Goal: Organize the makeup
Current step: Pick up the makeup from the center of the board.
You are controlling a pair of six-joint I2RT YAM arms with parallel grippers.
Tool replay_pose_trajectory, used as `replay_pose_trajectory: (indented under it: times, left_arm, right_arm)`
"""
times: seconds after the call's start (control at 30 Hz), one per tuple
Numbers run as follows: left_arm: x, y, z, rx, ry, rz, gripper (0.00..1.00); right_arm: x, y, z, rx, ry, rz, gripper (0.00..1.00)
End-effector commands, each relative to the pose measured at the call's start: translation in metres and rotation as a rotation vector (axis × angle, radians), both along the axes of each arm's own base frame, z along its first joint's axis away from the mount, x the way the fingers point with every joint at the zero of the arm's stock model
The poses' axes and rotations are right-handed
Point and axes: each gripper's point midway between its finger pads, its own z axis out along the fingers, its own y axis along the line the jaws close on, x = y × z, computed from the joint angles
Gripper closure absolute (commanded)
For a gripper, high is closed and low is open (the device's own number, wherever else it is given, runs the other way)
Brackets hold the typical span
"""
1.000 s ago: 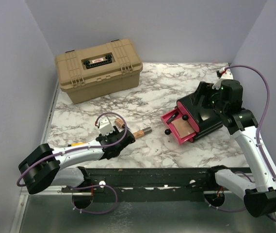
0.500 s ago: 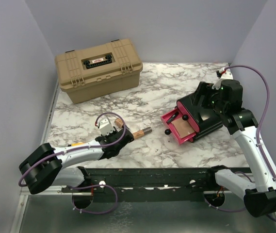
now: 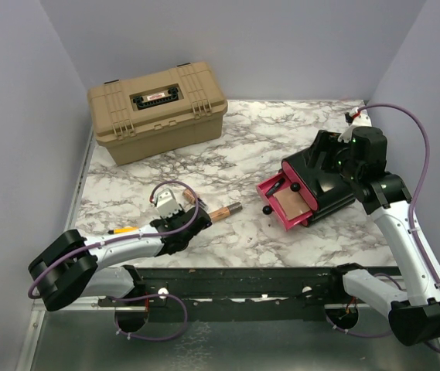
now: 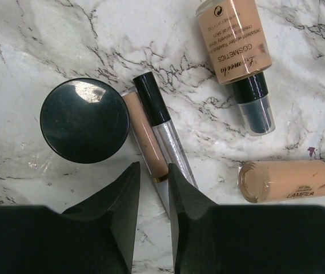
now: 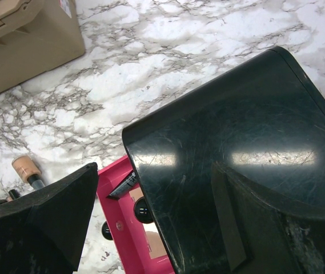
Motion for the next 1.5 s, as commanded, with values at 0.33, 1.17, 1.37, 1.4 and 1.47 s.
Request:
replay_pose_trajectory:
  times: [0.33, 1.17, 1.37, 1.4, 1.47]
  left_arm:
    - [0.000, 0.003, -0.010, 0.016, 0.013, 0.009, 0.75]
    - [0.006, -0.003, 0.049, -0.145, -0.153, -0.034, 1.00]
    - [0.014, -0.024, 0.103, -0.199, -0.285, -0.185, 1.00]
    - [0.015, -0.029, 0.110, -0.212, -0.299, -0.209, 1.00]
    - [0.015, -0.037, 0.122, -0.234, -0.321, -0.249, 1.00]
  right_arm:
    - [0.000, 0.002, 0.004, 0.002, -0.009, 0.011, 0.14]
    - [-0.002, 0.012, 0.014, 0.043, -0.036, 0.054, 0.14]
    - [-0.002, 0.032, 0.024, 0.134, -0.057, 0.128, 0.15]
    - [-0.001, 0.035, 0.026, 0.149, -0.062, 0.141, 0.15]
    - [0.000, 0.041, 0.029, 0.177, -0.062, 0.161, 0.15]
